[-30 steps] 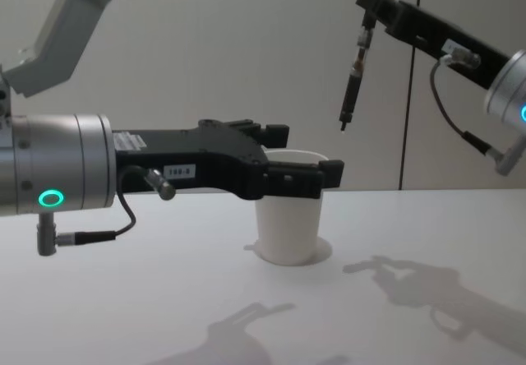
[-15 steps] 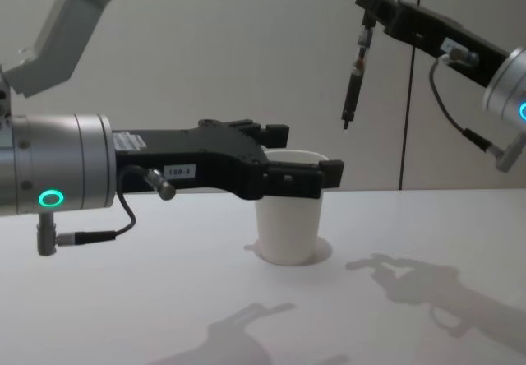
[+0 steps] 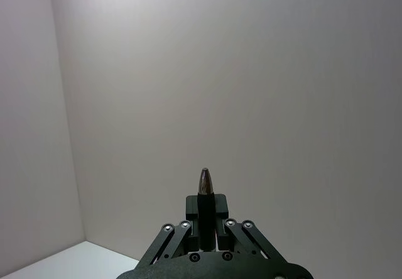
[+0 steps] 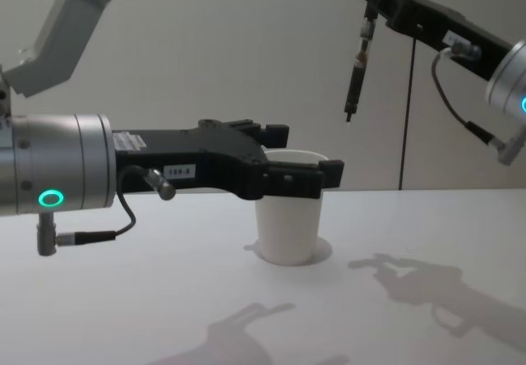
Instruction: Place the pen into the pen holder.
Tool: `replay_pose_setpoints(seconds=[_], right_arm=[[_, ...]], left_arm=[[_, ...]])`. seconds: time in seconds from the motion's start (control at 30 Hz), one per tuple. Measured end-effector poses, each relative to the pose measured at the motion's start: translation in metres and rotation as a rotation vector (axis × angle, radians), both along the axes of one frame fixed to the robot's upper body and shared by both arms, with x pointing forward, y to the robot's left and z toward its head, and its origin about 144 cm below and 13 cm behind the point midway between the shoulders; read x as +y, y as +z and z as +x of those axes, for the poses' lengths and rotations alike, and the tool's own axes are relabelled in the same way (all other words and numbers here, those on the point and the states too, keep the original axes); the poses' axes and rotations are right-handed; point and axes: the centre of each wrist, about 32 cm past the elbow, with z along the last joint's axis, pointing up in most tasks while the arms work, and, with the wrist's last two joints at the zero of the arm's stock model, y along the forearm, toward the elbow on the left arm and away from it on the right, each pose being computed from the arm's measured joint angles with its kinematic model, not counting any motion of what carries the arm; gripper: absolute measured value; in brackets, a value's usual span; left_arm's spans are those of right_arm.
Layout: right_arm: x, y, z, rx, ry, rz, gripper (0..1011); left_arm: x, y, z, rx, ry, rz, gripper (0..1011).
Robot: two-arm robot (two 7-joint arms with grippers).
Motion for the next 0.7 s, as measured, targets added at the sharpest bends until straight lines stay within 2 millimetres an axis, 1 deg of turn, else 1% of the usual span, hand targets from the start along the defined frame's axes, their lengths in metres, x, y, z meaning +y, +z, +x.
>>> replay_pose_setpoints(seconds=[0.2,0.33,0.4,0.43,0.5,0.6,0.7], right_arm=[[0.001,0.002,0.000,-0.009,0.003,-0.013,143],[0.006,0.003,0.001,-0.015,0.009,-0.025,143],[0.013,0.003,0.001,-0.015,0.010,-0.031,144],[0.013,0.003,0.001,-0.015,0.010,-0.031,143],[0.023,0.001,0.002,-0.013,0.013,-0.040,144],[0.033,0.000,0.003,-0.013,0.012,-0.051,144],[0.039,-0.001,0.004,-0.014,0.011,-0.061,143]], left_arm=[[0.000,0.000,0.000,0.000,0.000,0.000,1003],[0.000,0.000,0.000,0.000,0.000,0.000,1003],[0.000,0.000,0.000,0.000,0.000,0.000,1003],[0.000,0.000,0.000,0.000,0.000,0.000,1003],[0.000,0.000,0.000,0.000,0.000,0.000,1003],[0.000,0.000,0.000,0.000,0.000,0.000,1003],[0.000,0.000,0.000,0.000,0.000,0.000,1003]])
